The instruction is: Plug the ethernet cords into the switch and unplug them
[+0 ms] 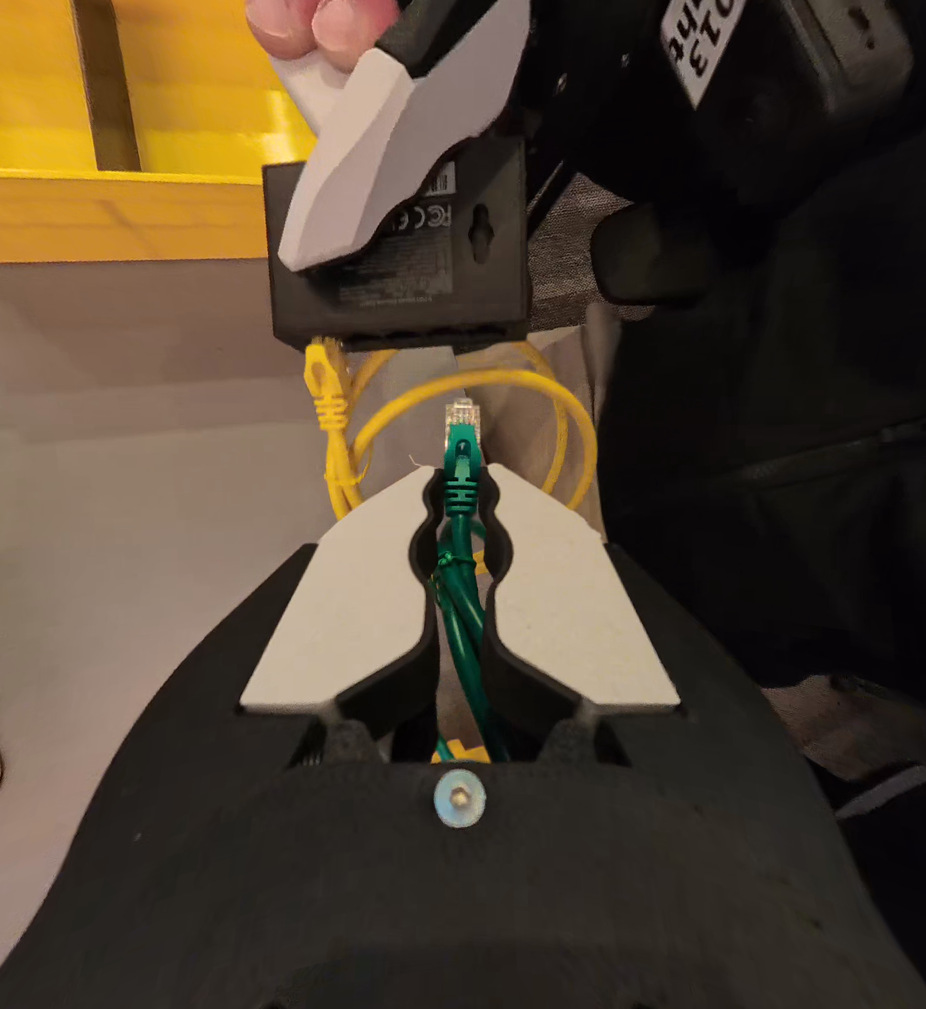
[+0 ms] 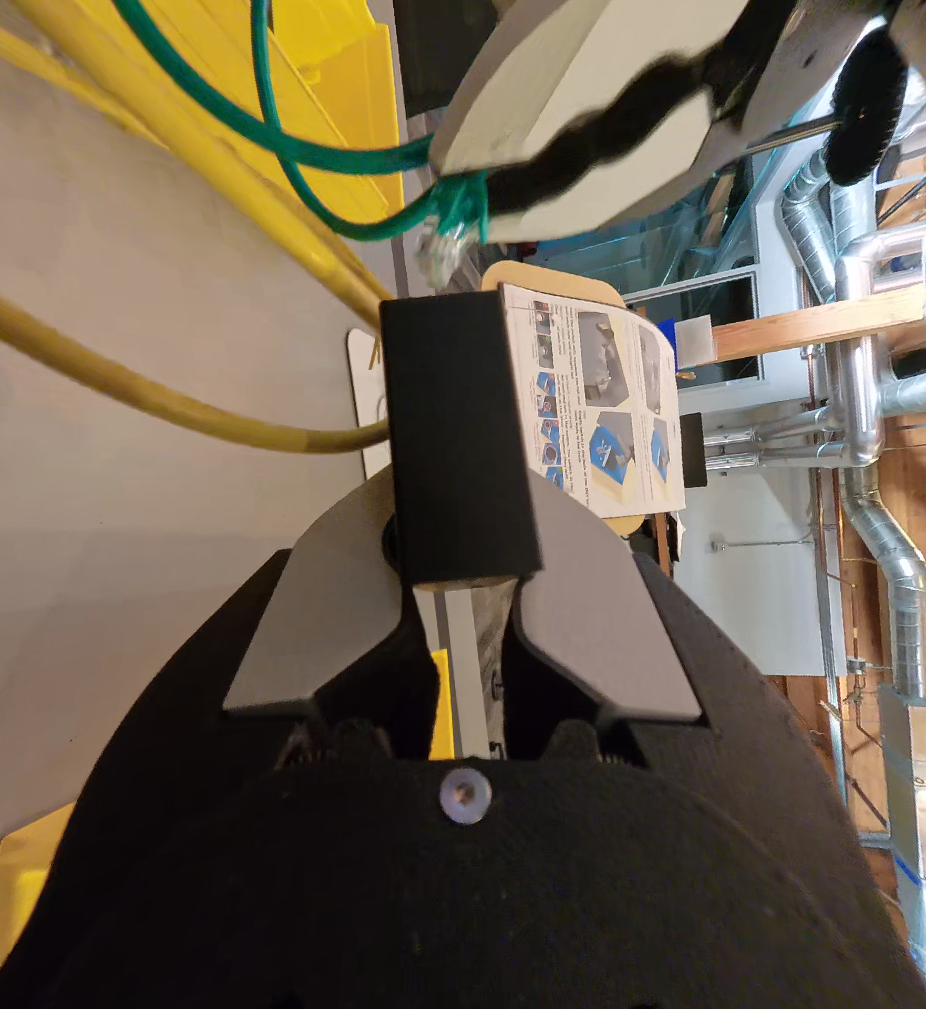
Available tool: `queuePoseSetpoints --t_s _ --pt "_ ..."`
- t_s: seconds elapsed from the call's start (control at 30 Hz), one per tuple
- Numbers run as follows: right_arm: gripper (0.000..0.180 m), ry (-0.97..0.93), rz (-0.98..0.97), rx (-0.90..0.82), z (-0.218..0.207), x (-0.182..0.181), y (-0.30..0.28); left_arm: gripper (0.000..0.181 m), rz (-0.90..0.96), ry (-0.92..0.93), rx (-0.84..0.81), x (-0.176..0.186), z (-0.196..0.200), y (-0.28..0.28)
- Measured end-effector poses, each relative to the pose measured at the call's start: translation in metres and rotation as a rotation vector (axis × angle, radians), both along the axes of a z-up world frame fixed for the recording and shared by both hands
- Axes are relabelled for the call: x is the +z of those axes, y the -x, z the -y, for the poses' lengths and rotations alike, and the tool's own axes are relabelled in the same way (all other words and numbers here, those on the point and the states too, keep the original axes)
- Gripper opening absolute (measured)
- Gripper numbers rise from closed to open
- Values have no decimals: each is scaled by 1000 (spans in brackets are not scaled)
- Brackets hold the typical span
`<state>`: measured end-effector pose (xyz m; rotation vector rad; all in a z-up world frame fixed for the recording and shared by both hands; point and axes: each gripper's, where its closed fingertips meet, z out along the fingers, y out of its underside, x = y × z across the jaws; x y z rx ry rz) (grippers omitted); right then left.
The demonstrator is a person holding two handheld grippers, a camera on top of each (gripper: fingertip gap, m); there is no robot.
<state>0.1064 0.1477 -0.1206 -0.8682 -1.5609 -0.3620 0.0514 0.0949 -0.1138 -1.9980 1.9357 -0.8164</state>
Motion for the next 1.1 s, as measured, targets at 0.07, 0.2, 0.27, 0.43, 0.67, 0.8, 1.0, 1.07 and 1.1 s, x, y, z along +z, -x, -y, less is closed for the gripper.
queuePoseSetpoints --t_s 0.07,0.2,0.27,0.43,0.67,0.8,1.0,1.07,1.1 --pt "31 -9 -5 1 1 2 1 11 -11 -3 20 -3 -4 -6" --pt "31 -6 -35 12 3 6 0 11 38 -19 67 -2 -13 -17" --pt "31 -14 -41 4 3 8 -2 11 81 -34 89 -1 -17 -20" --pt "31 -3 -62 11 3 10 -2 11 167 -40 83 1 -15 -24" --pt "31 1 -90 10 3 15 -4 11 286 -46 97 8 -13 -32" --pt "31 16 -97 17 5 14 -4 11 304 -25 108 7 -13 -32" --pt "31 -23 -88 17 7 16 1 11 333 144 133 7 -9 -34" --pt "31 -37 -59 5 6 14 0 11 318 132 132 5 -10 -34" --pt "31 -27 -64 5 6 14 0 11 324 123 137 6 -11 -35"
